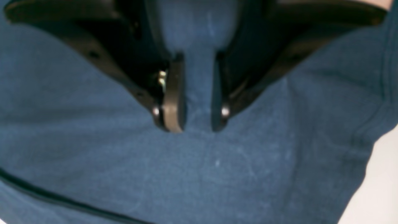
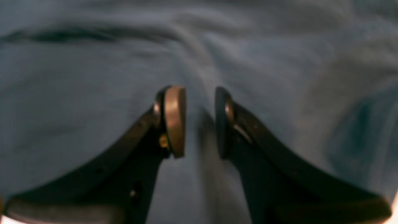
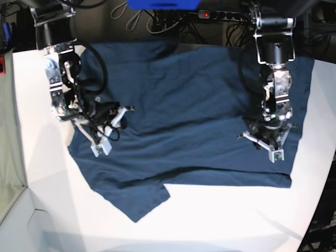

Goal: Layout the t-shirt on the table in an organized manner, then fold the t-shirt properly
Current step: 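Move the left gripper across the shirt toward the right gripper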

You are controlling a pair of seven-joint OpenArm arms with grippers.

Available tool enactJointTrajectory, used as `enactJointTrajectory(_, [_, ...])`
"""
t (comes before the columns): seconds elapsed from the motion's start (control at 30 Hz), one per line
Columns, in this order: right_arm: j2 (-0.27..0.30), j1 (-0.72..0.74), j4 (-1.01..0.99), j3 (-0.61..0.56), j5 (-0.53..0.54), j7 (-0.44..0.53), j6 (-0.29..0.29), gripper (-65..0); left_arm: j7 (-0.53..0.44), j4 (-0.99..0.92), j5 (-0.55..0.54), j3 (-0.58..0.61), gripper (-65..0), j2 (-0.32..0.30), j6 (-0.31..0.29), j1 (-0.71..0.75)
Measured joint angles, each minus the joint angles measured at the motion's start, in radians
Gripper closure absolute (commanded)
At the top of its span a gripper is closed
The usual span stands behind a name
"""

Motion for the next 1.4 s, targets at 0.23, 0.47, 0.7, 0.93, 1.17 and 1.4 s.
enactJointTrajectory(0.23, [0.005, -0.127, 0.045, 0.0, 0.007, 0.039, -0.001, -17.3, 0.035, 0.163, 0.007, -0.003, -15.2, -0.007, 0.005, 0.13])
enactJointTrajectory(0.47, [0.019, -0.295, 0.203, -0.005, 0.013, 0.028, 0.0, -17.3, 0.223, 0.32, 0.012, -0.005, -15.2, -0.003, 0.005, 0.19])
enactJointTrajectory(0.7, [0.064, -0.377, 0.362, 0.002, -0.002, -0.018, 0.0, -17.3, 0.256, 0.54, 0.011, -0.002, -15.2, 0.014, 0.005, 0.212])
enactJointTrajectory(0.93, [0.024, -0.376, 0.39, 0.001, 0.002, -0.018, 0.0, -17.3, 0.249, 0.406, 0.012, 0.11, -13.9, 0.056, 0.004, 0.091])
enactJointTrajectory(1.17, [-0.053, -0.364, 0.392, -0.006, 0.006, -0.012, 0.0, -17.3, 0.249, 0.205, 0.015, 0.203, -0.9, 0.105, 0.008, -0.005])
enactJointTrajectory(1.4, [-0.047, -0.366, 0.389, -0.004, 0.004, -0.015, 0.0, -17.3, 0.248, 0.194, 0.011, 0.213, -1.3, 0.188, 0.008, -0.01])
